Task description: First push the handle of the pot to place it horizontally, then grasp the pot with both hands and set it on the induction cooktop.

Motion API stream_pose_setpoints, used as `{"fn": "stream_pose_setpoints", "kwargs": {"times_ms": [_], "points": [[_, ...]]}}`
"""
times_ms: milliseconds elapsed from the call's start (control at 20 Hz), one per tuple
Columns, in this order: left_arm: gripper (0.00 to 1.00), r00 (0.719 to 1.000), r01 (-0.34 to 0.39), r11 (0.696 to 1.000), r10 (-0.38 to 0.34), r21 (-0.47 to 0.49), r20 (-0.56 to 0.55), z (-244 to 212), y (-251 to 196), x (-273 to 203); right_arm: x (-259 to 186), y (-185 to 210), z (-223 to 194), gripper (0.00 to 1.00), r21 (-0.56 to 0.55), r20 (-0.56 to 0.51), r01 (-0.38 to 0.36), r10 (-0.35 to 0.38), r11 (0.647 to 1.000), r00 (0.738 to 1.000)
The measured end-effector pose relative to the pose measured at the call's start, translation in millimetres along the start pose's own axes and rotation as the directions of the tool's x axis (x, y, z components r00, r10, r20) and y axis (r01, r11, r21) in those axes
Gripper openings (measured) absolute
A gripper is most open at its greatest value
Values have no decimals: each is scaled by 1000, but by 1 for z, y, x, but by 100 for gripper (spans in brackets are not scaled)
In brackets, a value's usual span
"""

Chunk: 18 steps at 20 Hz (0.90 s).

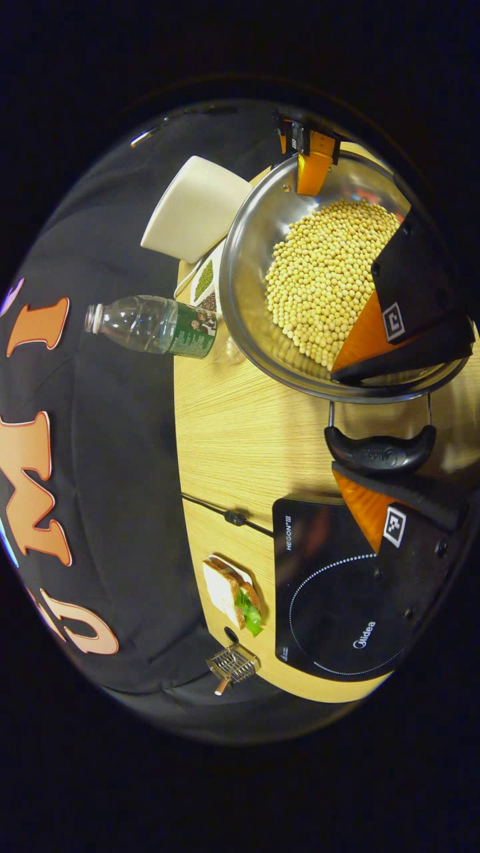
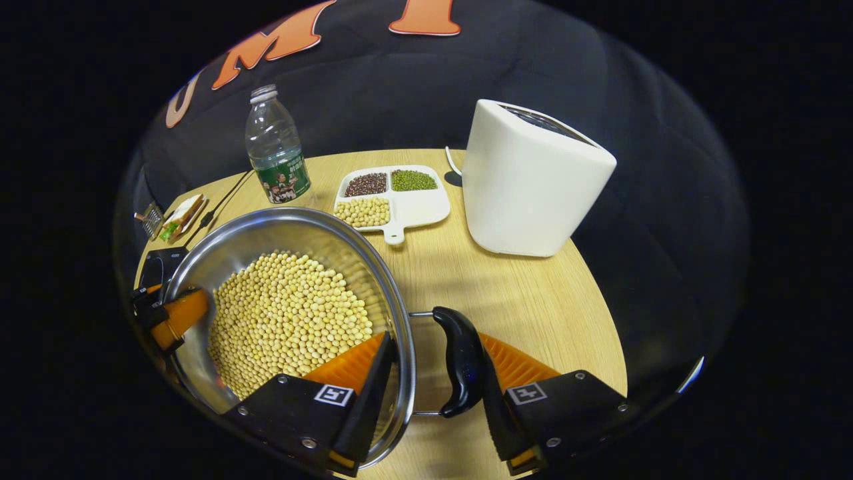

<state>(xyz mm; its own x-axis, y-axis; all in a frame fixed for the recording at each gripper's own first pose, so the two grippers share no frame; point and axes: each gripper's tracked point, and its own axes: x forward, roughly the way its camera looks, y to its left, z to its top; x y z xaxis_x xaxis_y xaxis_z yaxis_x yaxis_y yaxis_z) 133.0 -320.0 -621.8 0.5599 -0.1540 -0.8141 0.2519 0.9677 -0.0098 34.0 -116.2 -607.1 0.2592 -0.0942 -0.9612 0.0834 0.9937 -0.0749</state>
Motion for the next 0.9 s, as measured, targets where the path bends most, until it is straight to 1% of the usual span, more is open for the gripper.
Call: {"fn": "stream_pose_setpoints", "kwargs": {"times_ms": [50, 100, 200, 250, 300, 350, 400, 450, 500, 550, 600, 650, 850, 900], "points": [[75, 1000, -1, 1000, 1, -18, -4, -1, 0, -2, -1, 0, 2, 68, 2, 8, 4, -4, 1000, 1000], [78, 1000, 4, 1000, -4, -28, -6, -3, 1, -4, -4, -1, 2, 67, 0, 9, 15, -15, 1000, 1000], [73, 1000, 9, 1000, -9, -29, 3, -2, 2, -9, -10, 0, 4, 66, 9, 23, 21, -22, 1000, 1000], [73, 1000, 6, 1000, -5, -26, 13, 1, 5, -12, -13, -1, 3, 66, 17, 27, 20, -20, 1000, 999], [77, 1000, 4, 1000, -3, -26, 21, 3, 9, -17, -15, -1, 3, 66, 21, 28, 18, -18, 1000, 999], [75, 1000, 2, 1000, -2, -27, 29, 7, 13, -22, -15, -2, 3, 66, 23, 34, 16, -16, 1000, 999], [75, 999, 0, 1000, 1, -29, 35, 8, 19, -28, -16, -3, 5, 66, 23, 46, 13, -14, 1000, 999], [73, 999, -3, 999, 5, -32, 45, 12, 26, -34, -13, -1, 2, 66, 18, 54, 7, -8, 1000, 999], [73, 998, -6, 999, 8, -35, 54, 14, 33, -40, -13, 0, 0, 66, 12, 56, 0, 0, 1000, 998], [72, 998, -9, 999, 11, -38, 57, 16, 40, -46, -12, -1, 0, 62, 9, 65, -8, 7, 1000, 998], [77, 998, -13, 999, 15, -38, 58, 17, 49, -52, -11, -1, 0, 66, 9, 70, -14, 14, 1000, 997], [72, 998, -17, 999, 19, -37, 64, 19, 58, -59, -11, -3, -1, 66, 3, 73, -22, 21, 1000, 997], [72, 996, -45, 998, 48, -38, 79, 25, 100, -87, -6, -4, 1, 66, -13, 91, -55, 56, 998, 994], [75, 995, -53, 998, 56, -37, 82, 26, 112, -93, -5, -4, 0, 66, -17, 89, -64, 65, 998, 994]]}}
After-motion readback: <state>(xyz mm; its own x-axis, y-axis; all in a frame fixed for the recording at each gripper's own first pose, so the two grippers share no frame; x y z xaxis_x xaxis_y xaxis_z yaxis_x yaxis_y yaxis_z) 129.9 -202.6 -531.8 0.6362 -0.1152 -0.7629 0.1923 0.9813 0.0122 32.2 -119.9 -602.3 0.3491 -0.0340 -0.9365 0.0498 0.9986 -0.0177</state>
